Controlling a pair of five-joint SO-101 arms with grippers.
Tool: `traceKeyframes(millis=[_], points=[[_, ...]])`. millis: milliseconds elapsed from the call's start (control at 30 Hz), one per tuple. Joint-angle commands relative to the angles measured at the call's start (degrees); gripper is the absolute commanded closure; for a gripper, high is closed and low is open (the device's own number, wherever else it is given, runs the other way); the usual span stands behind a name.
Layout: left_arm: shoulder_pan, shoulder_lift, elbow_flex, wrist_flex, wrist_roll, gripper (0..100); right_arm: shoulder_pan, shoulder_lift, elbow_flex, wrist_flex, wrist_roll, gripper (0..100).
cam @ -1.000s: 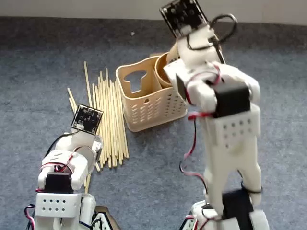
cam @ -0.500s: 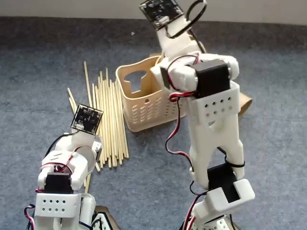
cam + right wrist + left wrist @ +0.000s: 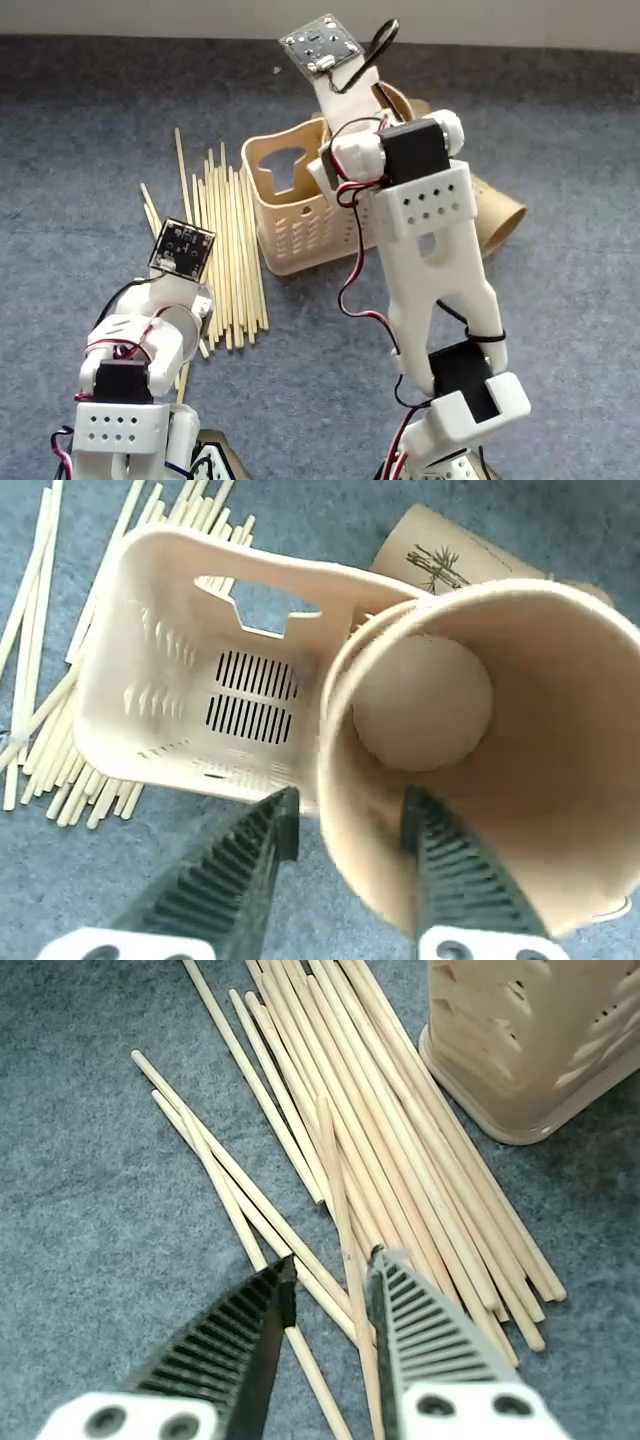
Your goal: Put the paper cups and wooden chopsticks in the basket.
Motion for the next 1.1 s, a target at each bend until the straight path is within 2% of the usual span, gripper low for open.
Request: traceKeyframes(millis=[0,200,333,433,567,667,767,933,1067], points=[[-0.7,-0.4,-0.4,-0.8,0.3,85,-0.2,-0.9,-0.1,-0.6,-0.4,71.9],[-0.5,-0.4,0.1,-1.1,0.3,85,-0.1,-0.9,-10.6,1.3,-0.4,70.9],[-0.5,-0.4,0.1,-1.1,0.3,85,4.7,-1.0,-21.0,1.4,-0.4,70.9],[-0.5,-0.4,0.1,-1.1,0.3,85,14.1,-0.9,-27.8,1.4,-0.7,70.9],[-0.6,-0.4,0.1,-1.1,0.3,85,32.2,-0.3,-29.0,1.4,-1.0,70.9],[-0.3,-0.4,0.1,-1.1,0.3,85,40.0,-0.4,-17.4,1.3,-4.5,70.9],[-0.3,-0.4,0.1,-1.1,0.3,85,41.6,-0.4,-2.2,-1.1,-3.9,70.9],[-0.3,-0.4,0.1,-1.1,0.3,85,42.2,-0.9,27.5,-17.9,-8.7,70.9],[-0.3,-0.4,0.2,-1.1,0.3,85,42.2,-1.0,45.0,-31.1,-16.6,70.9]])
